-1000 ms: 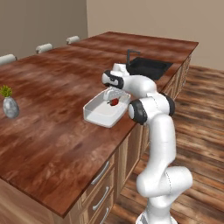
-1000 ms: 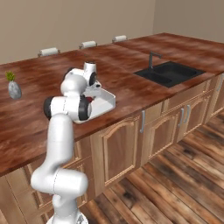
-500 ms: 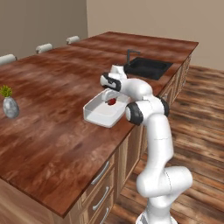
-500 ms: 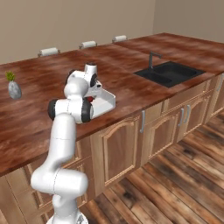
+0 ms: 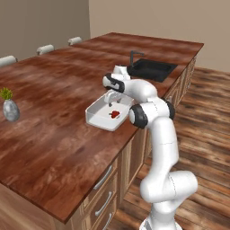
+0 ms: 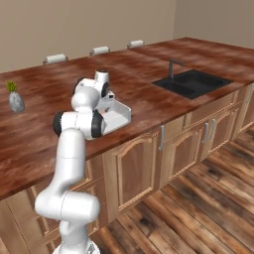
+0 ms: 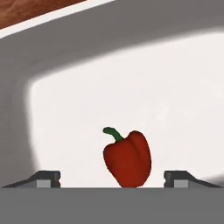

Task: Take the bell pepper and mushroom out of the freezer and place them in the tupperware container on the counter. Then put the tupperware containing the vegetables back in the freezer.

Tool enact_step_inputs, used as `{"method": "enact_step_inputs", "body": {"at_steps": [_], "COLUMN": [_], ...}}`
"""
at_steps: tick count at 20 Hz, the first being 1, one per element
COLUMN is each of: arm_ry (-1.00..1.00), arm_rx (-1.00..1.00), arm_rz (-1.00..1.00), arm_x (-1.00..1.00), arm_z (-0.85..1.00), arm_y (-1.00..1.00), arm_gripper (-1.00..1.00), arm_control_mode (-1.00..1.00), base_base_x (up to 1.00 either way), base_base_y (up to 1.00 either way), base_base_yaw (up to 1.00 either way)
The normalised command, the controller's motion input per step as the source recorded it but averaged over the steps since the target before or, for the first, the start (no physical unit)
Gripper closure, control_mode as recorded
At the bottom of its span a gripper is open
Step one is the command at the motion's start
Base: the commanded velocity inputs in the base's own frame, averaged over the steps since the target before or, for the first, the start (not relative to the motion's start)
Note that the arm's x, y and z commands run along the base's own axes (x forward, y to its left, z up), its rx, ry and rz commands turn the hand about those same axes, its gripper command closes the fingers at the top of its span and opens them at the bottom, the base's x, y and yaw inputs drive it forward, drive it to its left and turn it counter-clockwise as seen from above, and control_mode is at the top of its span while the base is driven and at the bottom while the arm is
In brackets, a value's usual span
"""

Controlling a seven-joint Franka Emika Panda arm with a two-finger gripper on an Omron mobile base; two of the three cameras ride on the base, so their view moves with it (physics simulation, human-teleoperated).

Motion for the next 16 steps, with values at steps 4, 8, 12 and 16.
{"method": "enact_step_inputs", "body": {"at_steps": [4,8,12,16], "arm_ry": [-0.21,-0.18,-0.21,-0.18], "arm_rx": [0.00,0.00,0.00,0.00], "arm_rz": [0.00,0.00,-0.01,-0.02], "arm_x": [-0.45,-0.94,-1.00,-1.00], "arm_z": [0.08,0.43,0.62,0.73], "arm_y": [0.00,0.00,-0.20,-0.29], "arm_gripper": [-1.00,-1.00,-1.00,-1.00], "arm_control_mode": [-1.00,-1.00,-1.00,-1.00], "base_base_x": [0.00,0.00,0.00,0.00], "base_base_y": [0.00,0.00,0.00,0.00], "base_base_yaw": [0.00,0.00,0.00,0.00]}}
